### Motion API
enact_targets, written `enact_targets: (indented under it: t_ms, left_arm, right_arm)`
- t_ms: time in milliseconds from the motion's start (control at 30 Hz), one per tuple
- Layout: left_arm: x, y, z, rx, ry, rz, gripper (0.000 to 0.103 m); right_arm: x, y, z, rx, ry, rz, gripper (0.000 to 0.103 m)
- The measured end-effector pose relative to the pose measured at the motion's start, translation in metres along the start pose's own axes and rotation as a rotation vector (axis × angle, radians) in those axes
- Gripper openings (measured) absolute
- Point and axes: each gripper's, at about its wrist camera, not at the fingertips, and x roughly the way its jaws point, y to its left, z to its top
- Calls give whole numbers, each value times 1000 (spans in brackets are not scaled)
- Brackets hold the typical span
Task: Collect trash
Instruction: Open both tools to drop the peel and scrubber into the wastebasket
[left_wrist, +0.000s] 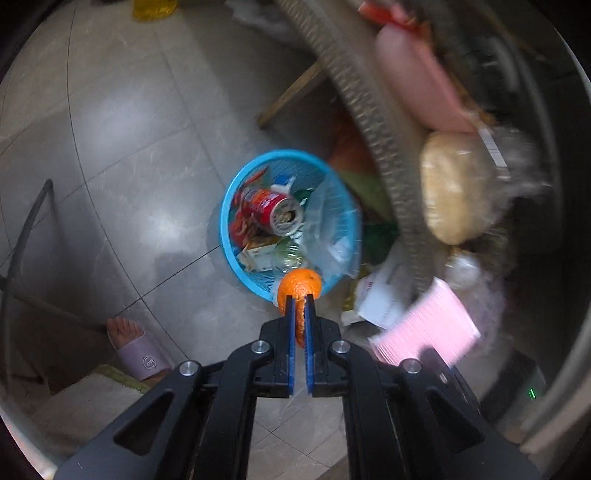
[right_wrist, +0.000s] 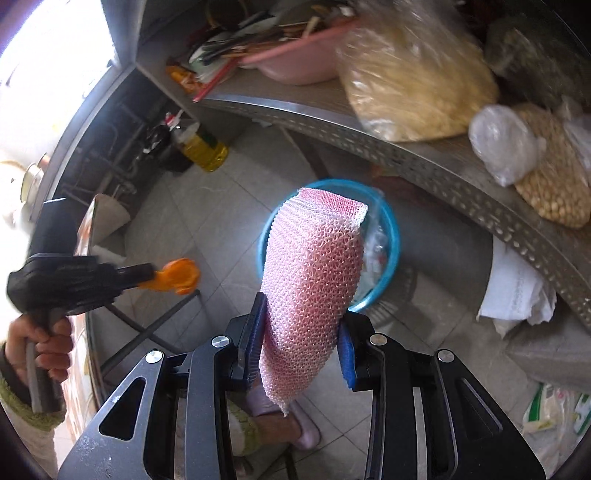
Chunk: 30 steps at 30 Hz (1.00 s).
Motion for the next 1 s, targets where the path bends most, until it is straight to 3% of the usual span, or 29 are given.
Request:
enact_targets:
  t_ms: [200, 300, 500, 667, 767, 867, 933, 1000]
  left_arm:
    - [61, -3, 27, -49, 57, 99, 8]
    - [80, 6, 33, -106, 85, 132, 40]
    - [60, 10, 33, -120, 45, 85, 42]
    - [-22, 0, 28, -35, -102, 17, 42]
    - [-84, -1, 10, 46, -208, -20, 52]
    - [-139, 10, -18, 112, -317, 8, 61]
    - [-168, 24, -41, 128, -378, 31, 65]
    - [-187, 37, -63, 137, -417, 58, 66]
  right_arm:
    - [10, -17, -2, 33, 19, -3, 33]
    - [17, -15, -2, 28, 33, -5, 33]
    - [36, 13, 6, -94, 24, -8, 33]
    - [73, 62, 12, -338, -44, -73, 34]
    - [102, 89, 8, -494, -93, -106, 35]
    - [136, 101, 2, -590, -122, -140, 41]
    - [169, 99, -4, -627, -86, -179, 56]
    - [195, 91, -12, -644, -29, -244, 56]
